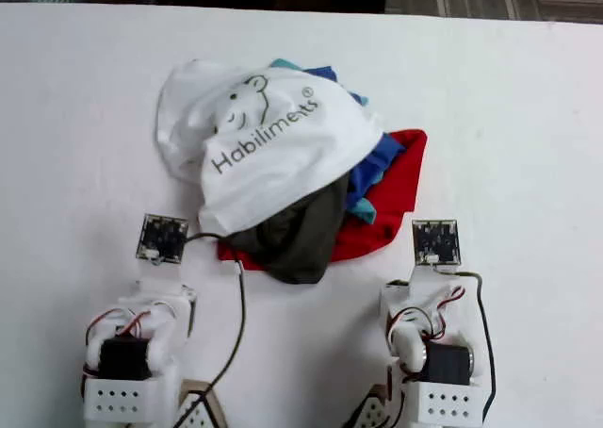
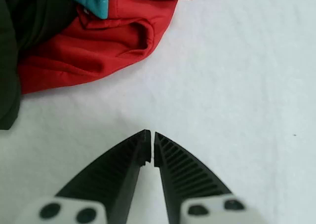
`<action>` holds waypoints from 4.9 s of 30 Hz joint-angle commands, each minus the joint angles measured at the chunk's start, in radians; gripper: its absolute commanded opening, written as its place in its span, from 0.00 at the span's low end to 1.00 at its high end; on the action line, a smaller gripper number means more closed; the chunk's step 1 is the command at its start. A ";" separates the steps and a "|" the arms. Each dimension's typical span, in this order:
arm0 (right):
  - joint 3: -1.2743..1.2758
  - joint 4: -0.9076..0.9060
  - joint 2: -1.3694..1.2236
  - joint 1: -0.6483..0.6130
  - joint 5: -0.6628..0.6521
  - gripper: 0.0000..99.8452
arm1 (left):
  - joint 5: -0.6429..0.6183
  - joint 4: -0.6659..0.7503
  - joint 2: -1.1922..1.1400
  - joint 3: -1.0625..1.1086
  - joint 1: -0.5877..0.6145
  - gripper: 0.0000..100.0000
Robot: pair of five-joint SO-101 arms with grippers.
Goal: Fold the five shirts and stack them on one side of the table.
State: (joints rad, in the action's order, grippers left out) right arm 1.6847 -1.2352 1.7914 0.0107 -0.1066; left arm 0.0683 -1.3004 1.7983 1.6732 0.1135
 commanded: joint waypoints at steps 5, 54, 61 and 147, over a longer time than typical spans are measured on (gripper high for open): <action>0.008 -0.005 0.013 -0.005 0.003 0.02 | -0.005 0.017 0.028 0.021 0.005 0.03; 0.008 -0.005 0.013 -0.005 0.003 0.02 | -0.009 0.026 0.028 0.019 0.002 0.03; 0.008 -0.005 0.013 -0.005 0.003 0.02 | -0.002 0.569 0.028 0.021 0.028 0.03; 0.008 -0.005 0.013 -0.005 0.003 0.02 | 0.117 0.064 -2.426 -1.960 -0.264 0.16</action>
State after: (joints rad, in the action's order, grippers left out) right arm 1.6847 -1.2352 1.7914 0.0107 -0.1066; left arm 0.0913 -1.1930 -0.5171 -0.2048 -0.1841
